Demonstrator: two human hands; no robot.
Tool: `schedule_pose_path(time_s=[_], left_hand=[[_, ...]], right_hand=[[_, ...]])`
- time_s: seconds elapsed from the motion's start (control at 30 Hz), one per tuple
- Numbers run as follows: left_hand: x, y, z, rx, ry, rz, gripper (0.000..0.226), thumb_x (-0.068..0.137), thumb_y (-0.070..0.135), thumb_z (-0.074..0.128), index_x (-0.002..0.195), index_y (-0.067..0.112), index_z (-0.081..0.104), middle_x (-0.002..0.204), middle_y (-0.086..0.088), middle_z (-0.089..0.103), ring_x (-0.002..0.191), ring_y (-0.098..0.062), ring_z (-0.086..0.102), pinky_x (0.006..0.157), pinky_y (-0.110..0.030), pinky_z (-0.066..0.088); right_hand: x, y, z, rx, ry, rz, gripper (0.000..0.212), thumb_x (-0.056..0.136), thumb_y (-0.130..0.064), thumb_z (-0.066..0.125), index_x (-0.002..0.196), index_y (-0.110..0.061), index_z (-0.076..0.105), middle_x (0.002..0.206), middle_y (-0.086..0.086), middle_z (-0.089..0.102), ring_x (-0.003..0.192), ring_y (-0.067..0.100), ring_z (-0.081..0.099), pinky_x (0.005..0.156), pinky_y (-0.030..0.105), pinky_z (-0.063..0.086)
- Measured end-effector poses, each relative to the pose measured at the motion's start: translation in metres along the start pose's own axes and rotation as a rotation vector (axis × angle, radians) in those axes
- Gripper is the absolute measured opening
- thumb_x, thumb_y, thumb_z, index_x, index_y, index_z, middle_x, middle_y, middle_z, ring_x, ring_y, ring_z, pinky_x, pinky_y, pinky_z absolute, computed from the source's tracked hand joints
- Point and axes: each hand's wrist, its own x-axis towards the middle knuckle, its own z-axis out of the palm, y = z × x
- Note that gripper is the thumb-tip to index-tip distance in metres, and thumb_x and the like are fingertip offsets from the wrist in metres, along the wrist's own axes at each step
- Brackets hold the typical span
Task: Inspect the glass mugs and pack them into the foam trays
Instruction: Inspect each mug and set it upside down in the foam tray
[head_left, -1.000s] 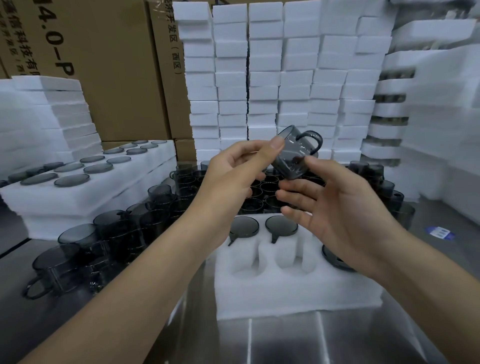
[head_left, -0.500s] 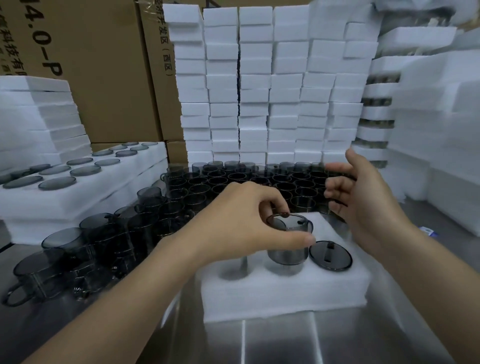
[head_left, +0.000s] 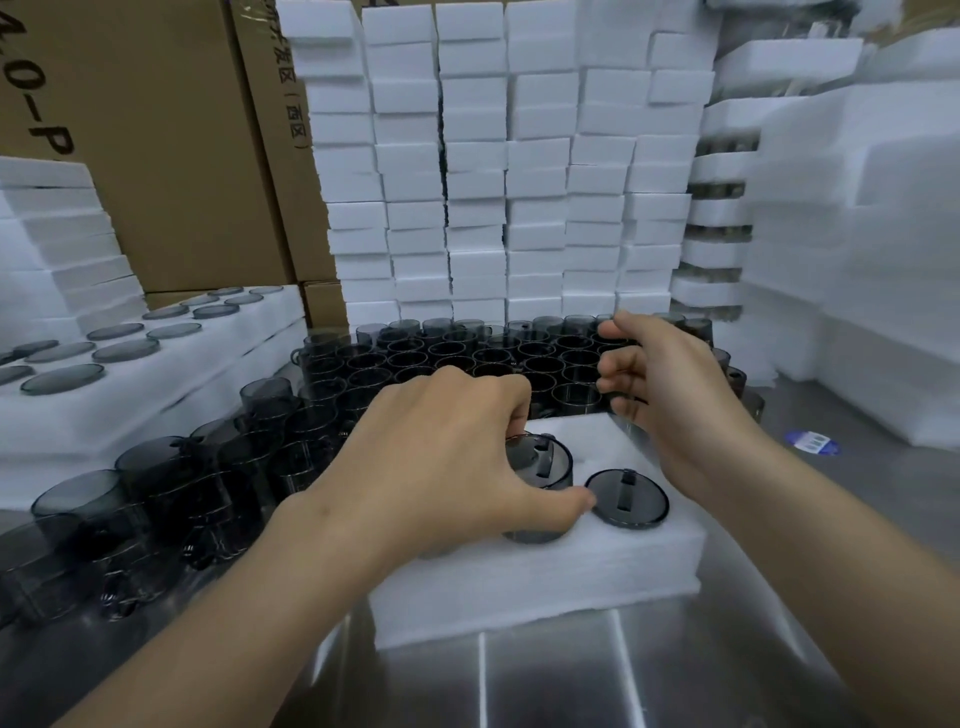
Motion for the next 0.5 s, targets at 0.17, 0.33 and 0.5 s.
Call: schedule_pose_path(time_s=[0.17, 0.33, 0.5], left_hand=[[-0.002, 0.001, 0.006, -0.009, -0.019, -0.022, 0.068, 0.057, 0.094, 0.058, 0.074, 0.029, 0.047, 0.057, 0.008, 0.056, 0.055, -0.007, 0.05, 0.051, -0.03, 0.032], [-0.002, -0.003, 0.005, 0.027, -0.108, 0.0, 0.085, 0.056, 0.111, 0.045, 0.077, 0.029, 0.046, 0.062, 0.009, 0.055, 0.058, -0.007, 0.05, 0.055, -0.032, 0.031], [0.0, -0.008, -0.005, -0.187, -0.041, 0.054, 0.078, 0.084, 0.1, 0.021, 0.144, 0.055, 0.045, 0.142, 0.032, 0.051, 0.13, 0.01, 0.041, 0.102, -0.028, 0.039]], right_hand=[[0.003, 0.003, 0.0, -0.019, -0.005, -0.007, 0.021, 0.103, -0.033, 0.062, 0.112, -0.017, 0.072, 0.068, -0.005, 0.067, 0.062, 0.009, 0.062, 0.065, 0.029, 0.046], [0.005, 0.008, 0.001, -0.037, -0.021, -0.012, 0.018, 0.101, -0.031, 0.065, 0.11, -0.018, 0.073, 0.069, -0.006, 0.068, 0.06, 0.006, 0.063, 0.066, 0.03, 0.045], [0.007, 0.009, -0.001, -0.032, -0.004, -0.034, 0.015, 0.099, -0.03, 0.065, 0.106, -0.02, 0.074, 0.07, -0.006, 0.069, 0.062, 0.006, 0.065, 0.068, 0.033, 0.046]])
